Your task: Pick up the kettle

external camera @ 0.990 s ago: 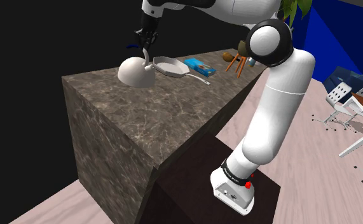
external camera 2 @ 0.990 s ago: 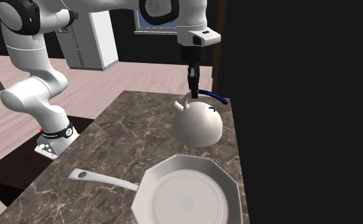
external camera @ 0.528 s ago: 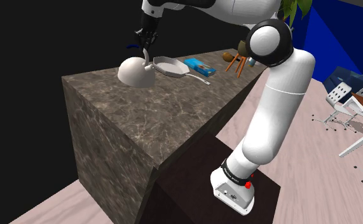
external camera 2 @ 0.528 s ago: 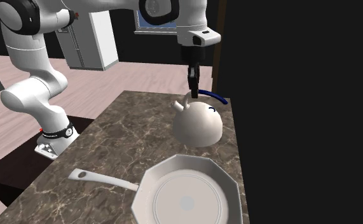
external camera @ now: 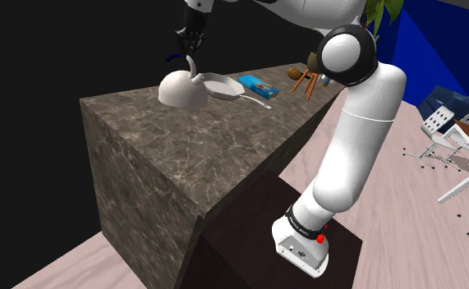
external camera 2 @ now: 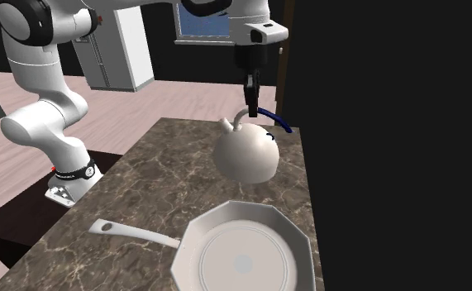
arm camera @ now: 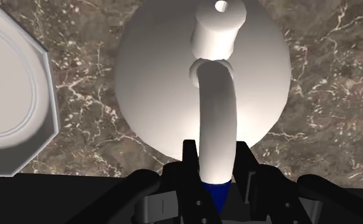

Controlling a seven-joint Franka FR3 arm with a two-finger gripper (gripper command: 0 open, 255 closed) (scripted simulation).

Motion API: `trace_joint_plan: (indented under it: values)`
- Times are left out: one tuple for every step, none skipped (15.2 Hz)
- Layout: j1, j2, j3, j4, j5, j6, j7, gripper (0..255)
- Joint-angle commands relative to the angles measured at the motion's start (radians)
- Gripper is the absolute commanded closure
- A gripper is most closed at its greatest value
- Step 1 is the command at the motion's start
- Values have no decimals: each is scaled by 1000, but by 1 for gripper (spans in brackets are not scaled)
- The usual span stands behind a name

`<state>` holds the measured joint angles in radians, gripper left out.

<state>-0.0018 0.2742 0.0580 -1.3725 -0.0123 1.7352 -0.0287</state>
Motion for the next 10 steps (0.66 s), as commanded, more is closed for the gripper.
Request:
trace_joint_plan:
  values:
    - [0, 11, 0, 46, 0, -33, 0, 255]
    - [1, 15, 0, 65, -1, -48, 0, 255]
    - [1, 19, 0, 85, -1, -63, 0, 255]
    - [1, 24, 0, 105, -1, -79, 0, 255]
    - [2, 29, 0, 126, -2, -95, 0, 255]
    - [2, 35, 0, 148, -2, -112, 0, 255]
    - [2, 41, 0, 171, -2, -128, 0, 255]
    - [3, 47, 0, 195, -3, -145, 0, 255]
    - [3, 48, 0, 199, -3, -148, 0, 255]
    - [3, 48, 0, 198, -3, -148, 0, 255]
